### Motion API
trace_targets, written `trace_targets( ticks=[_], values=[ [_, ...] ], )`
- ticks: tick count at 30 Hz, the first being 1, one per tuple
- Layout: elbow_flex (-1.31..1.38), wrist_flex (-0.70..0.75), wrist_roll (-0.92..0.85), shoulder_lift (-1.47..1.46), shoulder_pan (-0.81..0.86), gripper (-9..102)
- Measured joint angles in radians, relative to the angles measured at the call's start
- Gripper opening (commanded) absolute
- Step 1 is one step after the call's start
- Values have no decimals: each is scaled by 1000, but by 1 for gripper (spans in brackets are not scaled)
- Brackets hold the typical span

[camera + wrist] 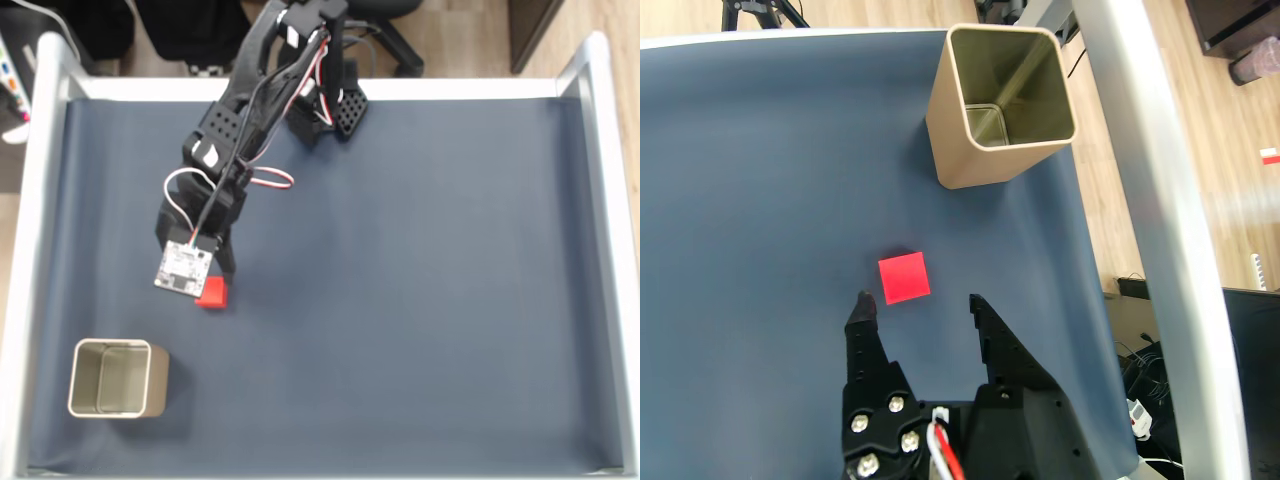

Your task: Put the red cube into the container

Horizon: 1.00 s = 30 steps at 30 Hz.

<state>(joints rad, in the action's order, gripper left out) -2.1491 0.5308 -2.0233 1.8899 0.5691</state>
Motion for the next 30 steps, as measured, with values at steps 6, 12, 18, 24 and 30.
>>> trace_targets(
  ticks=[6, 12, 18, 24, 30],
  values=[
    [-64, -114, 0, -35, 0, 34],
    [-91, -229, 6, -78, -3, 34],
    [-109, -273, 25, -103, -26, 34],
    [-133, -321, 38, -118, -51, 34],
    [-146, -371, 38, -147, -60, 33]
  ],
)
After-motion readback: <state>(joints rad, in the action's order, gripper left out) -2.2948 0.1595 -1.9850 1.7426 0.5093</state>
